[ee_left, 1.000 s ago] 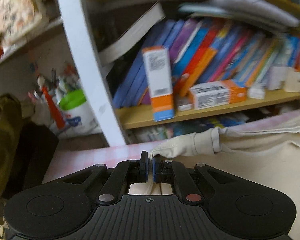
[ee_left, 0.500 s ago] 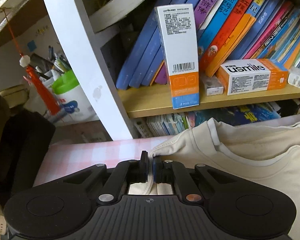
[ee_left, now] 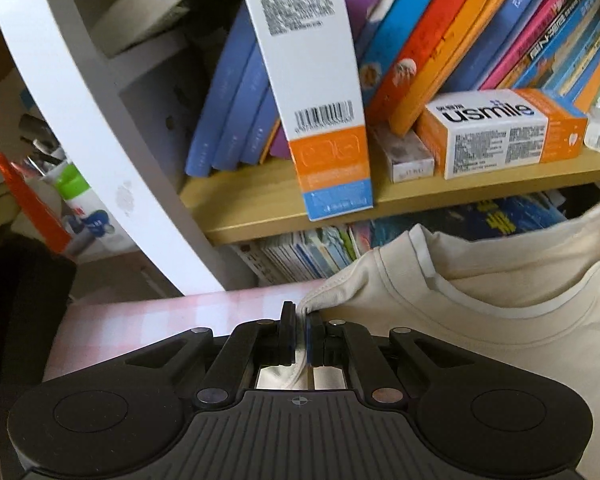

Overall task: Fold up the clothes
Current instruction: 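Lower the T-shirt flat onto the mat and open both grippers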

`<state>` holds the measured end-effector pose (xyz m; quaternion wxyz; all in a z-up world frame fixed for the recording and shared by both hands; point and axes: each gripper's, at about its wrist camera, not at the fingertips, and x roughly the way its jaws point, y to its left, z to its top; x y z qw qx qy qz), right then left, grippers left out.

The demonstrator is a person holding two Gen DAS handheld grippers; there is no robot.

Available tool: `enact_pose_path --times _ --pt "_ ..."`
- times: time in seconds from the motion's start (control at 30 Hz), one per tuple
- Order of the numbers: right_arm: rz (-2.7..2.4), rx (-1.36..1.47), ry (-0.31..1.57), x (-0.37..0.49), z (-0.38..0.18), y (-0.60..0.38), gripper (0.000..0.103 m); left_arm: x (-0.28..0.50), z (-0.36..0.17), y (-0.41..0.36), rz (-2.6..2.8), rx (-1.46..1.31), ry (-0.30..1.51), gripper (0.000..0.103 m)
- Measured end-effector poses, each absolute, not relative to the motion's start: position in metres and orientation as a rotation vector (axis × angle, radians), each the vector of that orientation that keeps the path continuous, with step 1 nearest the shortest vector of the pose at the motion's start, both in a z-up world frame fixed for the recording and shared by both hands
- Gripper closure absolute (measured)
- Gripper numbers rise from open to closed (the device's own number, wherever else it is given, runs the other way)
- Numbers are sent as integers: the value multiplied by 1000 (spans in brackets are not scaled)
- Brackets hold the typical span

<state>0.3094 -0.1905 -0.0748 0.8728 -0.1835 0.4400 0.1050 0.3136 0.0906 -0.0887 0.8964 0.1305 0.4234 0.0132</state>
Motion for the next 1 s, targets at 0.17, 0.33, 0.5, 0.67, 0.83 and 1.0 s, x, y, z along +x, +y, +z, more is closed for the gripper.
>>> enact_pose_path --times 0.17,0.33,0.5,0.67,0.83,1.0 --pt "190 -407 908 306 -73 -189 72 305 -85 87 21 349 853 45" --pt "195 -417 857 283 -55 -192 50 282 -62 92 0 366 774 30" --pt "212 -425 791 239 -28 -193 42 234 -29 106 -36 287 696 26" --pt "231 -450 730 166 -1 -195 37 160 -6 120 -104 218 664 24" --pt "241 -415 714 81 11 -185 34 76 -4 134 -167 151 678 21" --pt "251 -342 752 4 2 -162 34 16 -19 140 -208 73 726 21"
